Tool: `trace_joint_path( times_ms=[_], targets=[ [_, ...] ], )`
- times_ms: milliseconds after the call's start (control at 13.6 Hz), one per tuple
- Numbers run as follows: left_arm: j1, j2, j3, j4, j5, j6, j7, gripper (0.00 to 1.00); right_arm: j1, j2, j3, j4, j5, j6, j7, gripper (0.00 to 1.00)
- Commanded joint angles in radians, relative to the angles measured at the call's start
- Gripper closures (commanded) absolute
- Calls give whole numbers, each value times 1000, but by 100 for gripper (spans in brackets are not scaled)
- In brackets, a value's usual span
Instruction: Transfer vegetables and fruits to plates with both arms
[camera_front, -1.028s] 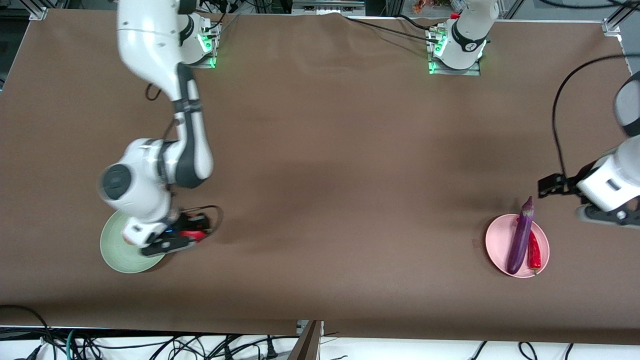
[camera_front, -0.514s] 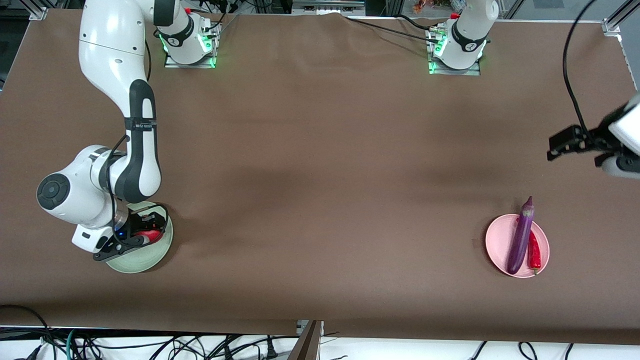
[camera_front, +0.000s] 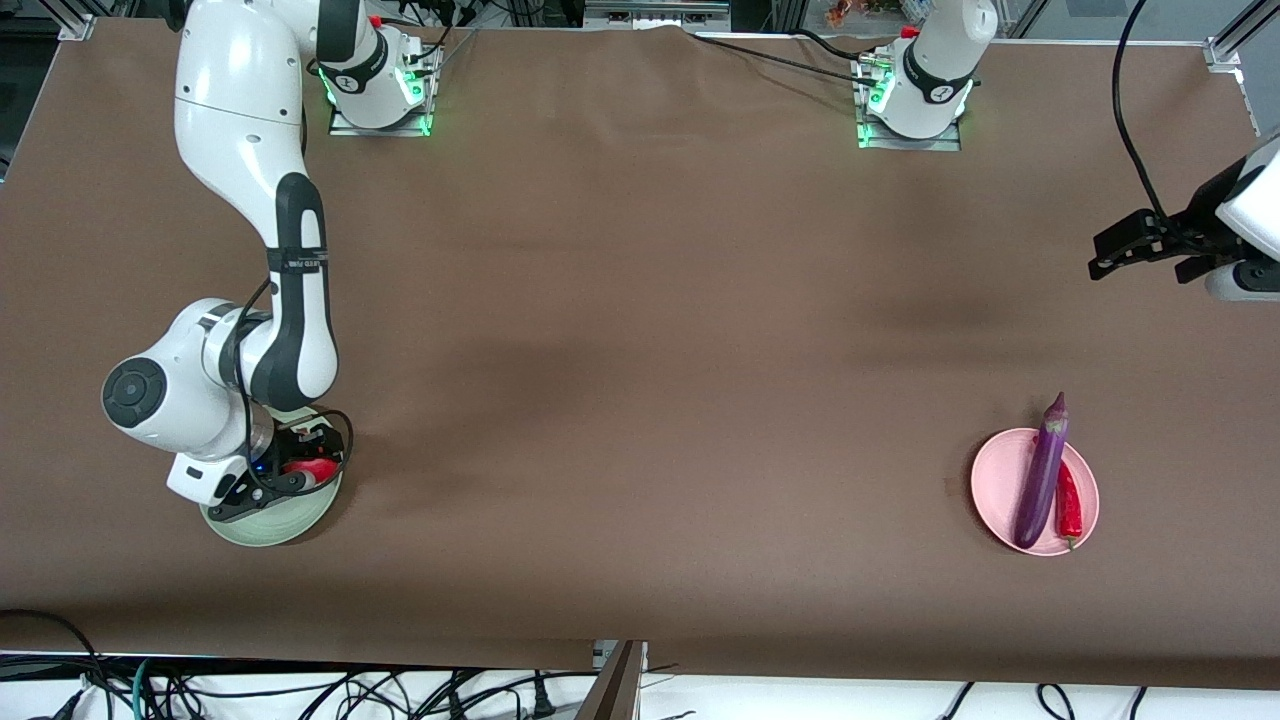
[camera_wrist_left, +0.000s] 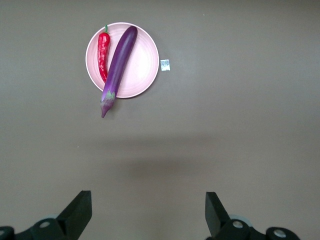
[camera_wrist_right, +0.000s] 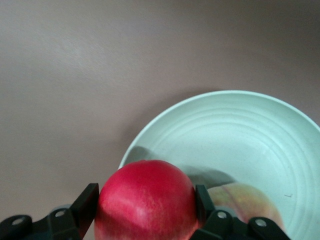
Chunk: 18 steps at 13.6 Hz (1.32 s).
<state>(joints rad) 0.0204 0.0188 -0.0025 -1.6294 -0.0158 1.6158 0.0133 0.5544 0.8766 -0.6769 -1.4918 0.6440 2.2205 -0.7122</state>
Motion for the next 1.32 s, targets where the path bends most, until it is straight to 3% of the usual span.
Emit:
trace_joint_path(
  times_ms=[0,147,440,587,807,1028,1174,1248],
  targets=[
    [4,-37,-30,-33,25,-17,-42,0,-17,5,3,1,-3,17,-18,55],
    [6,-40,-31,-35,25,-24,-72,0,-24,12,6,2,3,31,-16,0],
    [36,-74,-56,-62,27,-24,-79,0,-19,-56,11,12,19,1,-12,0],
    [30,-92,-63,-85,27,-19,-79,0,-13,-108,-4,30,26,-120,37,0],
    [21,-79,-56,-81,37,-19,-79,0,-16,-123,-73,232,16,-431,216,0],
    [27,-56,-60,-67,37,-25,-64,0,-5,-131,-124,349,-20,-657,345,0],
    [29,-43,-62,-49,36,-27,-75,0,9,-177,-125,384,-47,-754,423,0],
    [27,-43,-62,-49,36,-27,-76,0,7,-221,-110,384,-108,-771,468,0]
  ],
)
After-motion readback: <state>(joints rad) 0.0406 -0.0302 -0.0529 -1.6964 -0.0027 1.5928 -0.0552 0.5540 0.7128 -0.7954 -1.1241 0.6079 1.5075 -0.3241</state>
